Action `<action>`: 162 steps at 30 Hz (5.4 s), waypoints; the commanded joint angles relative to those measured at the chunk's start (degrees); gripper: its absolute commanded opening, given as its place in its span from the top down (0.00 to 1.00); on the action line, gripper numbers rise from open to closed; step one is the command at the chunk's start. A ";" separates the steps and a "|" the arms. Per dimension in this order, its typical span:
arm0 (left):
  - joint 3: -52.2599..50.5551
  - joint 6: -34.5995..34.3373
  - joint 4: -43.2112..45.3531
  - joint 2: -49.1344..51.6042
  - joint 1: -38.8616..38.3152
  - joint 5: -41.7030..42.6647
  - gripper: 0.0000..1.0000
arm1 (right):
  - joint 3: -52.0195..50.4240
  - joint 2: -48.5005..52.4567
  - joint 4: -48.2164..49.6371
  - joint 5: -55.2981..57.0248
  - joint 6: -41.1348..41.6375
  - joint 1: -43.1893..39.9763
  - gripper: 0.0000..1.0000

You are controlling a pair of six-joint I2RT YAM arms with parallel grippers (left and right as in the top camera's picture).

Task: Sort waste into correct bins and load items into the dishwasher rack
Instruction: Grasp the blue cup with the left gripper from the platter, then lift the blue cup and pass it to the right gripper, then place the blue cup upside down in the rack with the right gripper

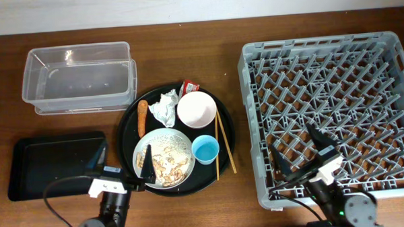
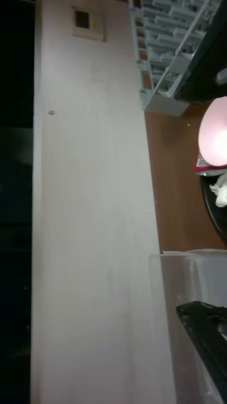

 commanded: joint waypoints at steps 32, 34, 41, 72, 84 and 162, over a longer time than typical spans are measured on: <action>60.33 -5.01 -55.63 80.78 -9.64 24.48 0.21 | 58.69 69.59 -48.68 -16.61 0.68 -0.39 0.02; 60.33 -5.73 -54.86 83.58 -12.52 21.55 0.26 | 58.69 69.59 -48.54 -15.76 0.68 -0.39 0.02; 60.30 -10.97 -54.53 89.88 -17.09 4.85 0.37 | 58.69 69.59 -49.27 -15.76 0.68 -0.39 0.02; 73.24 -2.10 -53.48 81.33 12.68 70.38 1.00 | 58.69 69.59 -36.54 -38.93 1.11 0.04 0.09; 73.24 -2.14 -52.65 81.61 12.68 82.25 1.00 | 58.69 69.59 -19.23 -43.56 2.60 12.39 0.10; 73.24 -2.14 -49.24 81.61 14.93 73.37 0.01 | 60.63 78.97 -72.13 9.42 12.22 -20.46 0.20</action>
